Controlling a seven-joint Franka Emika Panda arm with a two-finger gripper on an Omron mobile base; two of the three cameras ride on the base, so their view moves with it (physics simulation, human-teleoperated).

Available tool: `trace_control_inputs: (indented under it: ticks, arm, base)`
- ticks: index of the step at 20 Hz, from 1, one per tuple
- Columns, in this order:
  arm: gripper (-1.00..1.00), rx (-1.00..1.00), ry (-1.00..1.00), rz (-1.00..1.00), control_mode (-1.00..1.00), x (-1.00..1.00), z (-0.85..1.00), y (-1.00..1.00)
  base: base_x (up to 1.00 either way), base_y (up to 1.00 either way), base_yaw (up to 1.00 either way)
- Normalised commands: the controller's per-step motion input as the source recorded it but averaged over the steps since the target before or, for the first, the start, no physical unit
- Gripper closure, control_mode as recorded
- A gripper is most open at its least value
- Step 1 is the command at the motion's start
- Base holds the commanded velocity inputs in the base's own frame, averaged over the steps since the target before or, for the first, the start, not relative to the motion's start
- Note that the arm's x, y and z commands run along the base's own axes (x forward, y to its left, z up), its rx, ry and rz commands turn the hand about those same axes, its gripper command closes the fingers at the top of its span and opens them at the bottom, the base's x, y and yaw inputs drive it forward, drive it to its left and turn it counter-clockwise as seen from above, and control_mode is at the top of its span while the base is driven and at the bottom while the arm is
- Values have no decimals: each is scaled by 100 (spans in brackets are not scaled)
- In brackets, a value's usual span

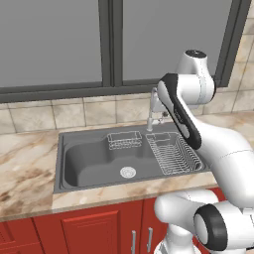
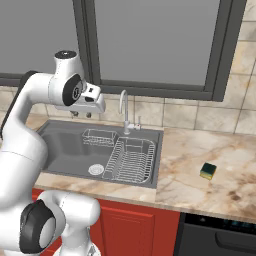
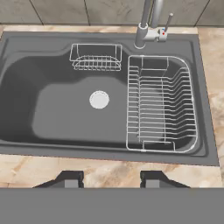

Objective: Soak the sponge with water for a few seconds and then drop it inside the sink.

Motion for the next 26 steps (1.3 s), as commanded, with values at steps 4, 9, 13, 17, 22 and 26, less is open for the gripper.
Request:
trace_control_inputs:
  ticks: [4, 9, 13, 17, 22, 26]
  arm:
    - [-100, 0, 0, 0, -100, -6, 0, -11]
    - [-100, 0, -1, 0, -100, -2, 0, -28]
    - [-100, 0, -1, 0, -100, 0, 0, -27]
    - [-100, 0, -2, 0, -100, 0, 0, -23]
    - [-100, 0, -6, 0, -100, -5, 0, -9]
    - [-100, 0, -13, 0, -100, -18, 0, -3]
  base:
    - [0, 0, 0]
    - [0, 0, 0]
    - [0, 0, 0]
    - [0, 0, 0]
    - [0, 0, 0]
    - [0, 0, 0]
